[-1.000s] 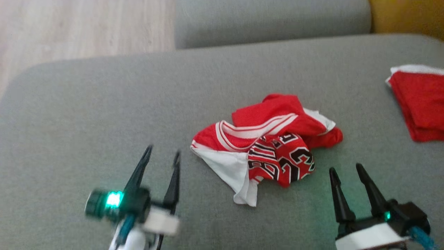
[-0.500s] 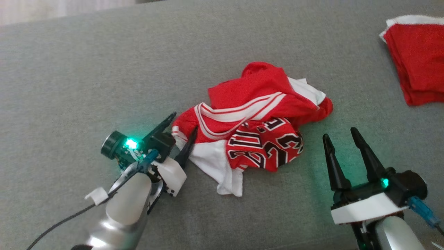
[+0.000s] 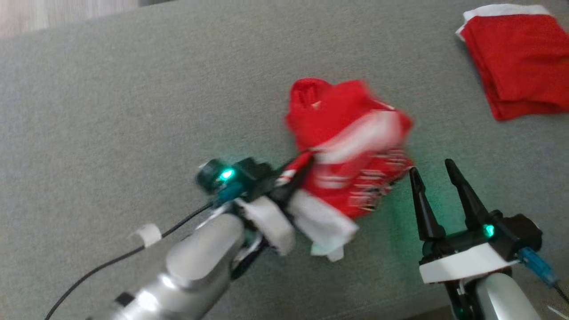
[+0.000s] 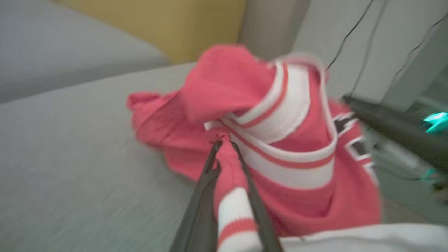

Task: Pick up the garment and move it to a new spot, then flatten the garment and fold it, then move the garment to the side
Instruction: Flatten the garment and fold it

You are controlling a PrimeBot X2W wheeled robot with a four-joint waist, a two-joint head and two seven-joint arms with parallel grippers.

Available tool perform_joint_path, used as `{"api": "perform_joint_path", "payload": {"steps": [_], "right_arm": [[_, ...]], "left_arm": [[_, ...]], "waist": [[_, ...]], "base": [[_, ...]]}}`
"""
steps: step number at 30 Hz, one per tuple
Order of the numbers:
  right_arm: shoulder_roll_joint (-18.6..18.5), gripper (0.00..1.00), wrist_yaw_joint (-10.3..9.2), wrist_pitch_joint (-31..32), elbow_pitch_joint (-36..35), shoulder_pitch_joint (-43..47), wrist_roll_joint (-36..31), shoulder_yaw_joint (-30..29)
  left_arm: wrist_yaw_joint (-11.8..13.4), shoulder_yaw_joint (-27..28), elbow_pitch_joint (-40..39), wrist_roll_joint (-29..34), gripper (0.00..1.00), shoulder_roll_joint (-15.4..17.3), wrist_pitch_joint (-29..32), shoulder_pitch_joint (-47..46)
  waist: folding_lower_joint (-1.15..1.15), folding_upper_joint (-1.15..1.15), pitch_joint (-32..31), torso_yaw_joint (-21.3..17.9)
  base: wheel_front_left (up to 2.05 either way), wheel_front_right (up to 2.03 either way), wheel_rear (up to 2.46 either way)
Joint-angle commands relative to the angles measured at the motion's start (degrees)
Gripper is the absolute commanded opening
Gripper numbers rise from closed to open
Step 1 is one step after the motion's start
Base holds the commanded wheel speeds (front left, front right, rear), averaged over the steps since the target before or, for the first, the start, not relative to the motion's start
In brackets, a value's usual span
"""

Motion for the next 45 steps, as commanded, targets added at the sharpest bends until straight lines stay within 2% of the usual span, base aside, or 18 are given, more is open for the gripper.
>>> {"api": "perform_joint_path", "payload": {"steps": [1, 4, 9, 12, 13, 17, 21, 23, 25, 27, 31, 34, 36, 38, 42, 45], "right_arm": [[0.1, 1.0, 0.37, -0.2, -1.4, -0.9, 0.2, 1.3], [0.7, 1.0, 0.37, -0.2, -1.1, -1.0, 0.2, 1.9], [1.9, 1.0, 0.37, -0.2, -0.8, -1.6, 0.7, 3.1], [2.8, 1.0, 0.37, -0.2, -0.4, -1.7, 1.2, 4.2], [2.8, 1.0, 0.37, -0.2, -0.4, -1.7, 1.2, 4.2], [3.8, 1.0, 0.37, -0.2, -0.1, -1.5, 2.4, 4.9], [4.2, 1.0, 0.37, -0.2, 0.0, -0.9, 2.4, 4.7], [4.3, 1.0, 0.37, -0.2, -0.2, -0.8, 2.4, 4.2], [4.4, 1.0, 0.37, -0.2, -0.4, -0.5, 2.3, 3.8], [4.4, 1.0, 0.37, -0.2, -0.7, -0.1, 2.1, 3.3], [3.7, 1.0, 0.37, -0.2, -1.2, 1.0, 1.6, 1.9], [3.2, 1.0, 0.37, -0.2, -1.6, 1.3, 1.3, 1.2], [2.7, 1.0, 0.37, -0.2, -2.0, 1.0, 1.1, 1.1], [2.5, 1.0, 0.37, -0.2, -2.2, 1.0, 1.0, 0.8], [1.9, 1.0, 0.37, -0.2, -2.2, 1.7, 0.8, 0.4], [1.6, 1.0, 0.37, -0.2, -2.1, 2.2, 0.7, 0.4]], "left_arm": [[-0.3, 0.0, -4.9, -2.8, 0.0, 1.2, -0.6, -5.2], [-0.3, -2.6, -12.8, -8.9, 0.0, 1.5, -0.6, -12.3], [-0.3, -2.5, -17.8, -14.9, 0.0, -1.7, -0.2, -26.3], [-0.3, -0.3, -14.2, -16.7, 0.0, -3.4, -1.0, -34.2], [-0.3, -0.3, -14.2, -16.7, 0.0, -3.4, -1.0, -34.2], [-0.3, 5.0, -5.5, -18.0, 0.0, -4.9, -3.4, -44.6], [3.1, 13.1, 1.5, -17.1, 0.0, -5.3, -5.2, -51.8], [5.1, 18.2, 2.2, -14.2, 0.0, -4.7, -5.3, -52.2], [6.2, 21.8, 3.1, -12.4, 0.0, -3.2, -5.3, -48.7], [6.0, 23.8, 3.9, -12.6, 0.0, -1.8, -5.3, -42.5], [4.7, 24.8, 5.5, -15.3, 0.0, 1.6, -5.3, -25.5], [5.1, 25.3, 5.8, -17.1, 0.0, 4.0, -5.3, -11.5], [6.4, 28.6, 2.5, -16.4, 0.0, 6.3, -5.3, 0.6], [7.0, 31.4, -1.2, -14.5, 0.0, 7.4, -5.3, 7.4], [7.8, 36.4, -8.6, -10.6, 0.0, 7.9, -5.4, 17.4], [8.1, 37.6, -12.4, -7.5, 0.0, 8.6, -5.4, 21.7]], "waist": [[0.0, 0.0, -1.0, -0.9], [0.0, 0.0, -2.1, -2.5], [0.0, 0.0, -3.0, -6.2], [0.0, 0.0, -3.6, -8.8], [0.0, 0.0, -3.6, -8.8], [0.0, 0.0, -4.2, -10.8], [0.0, 0.0, -4.9, -10.6], [0.0, 0.0, -5.0, -9.8], [0.0, 0.0, -5.3, -8.4], [0.0, 0.0, -5.6, -6.7], [0.0, 0.0, -5.6, -2.8], [0.0, 0.0, -5.0, -0.5], [0.0, 0.0, -4.4, 1.0], [0.0, 0.0, -4.2, 2.0], [0.0, 0.0, -4.2, 4.1], [0.0, 0.0, -4.4, 5.1]], "base": [[0.0, 0.0, 0.0], [0.0, 0.0, 0.0], [0.0, 0.0, 0.0], [0.0, 0.0, 0.0], [0.0, 0.0, 0.0], [0.0, 0.0, 0.0], [0.0, 0.0, 0.0], [0.0, 0.0, 0.0], [0.0, 0.0, 0.0], [0.0, 0.0, 0.0], [0.0, 0.0, 0.0], [0.0, 0.0, 0.0], [0.0, 0.0, 0.0], [0.0, 0.0, 0.0], [0.0, 0.0, 0.0], [0.0, 0.0, 0.0]]}}
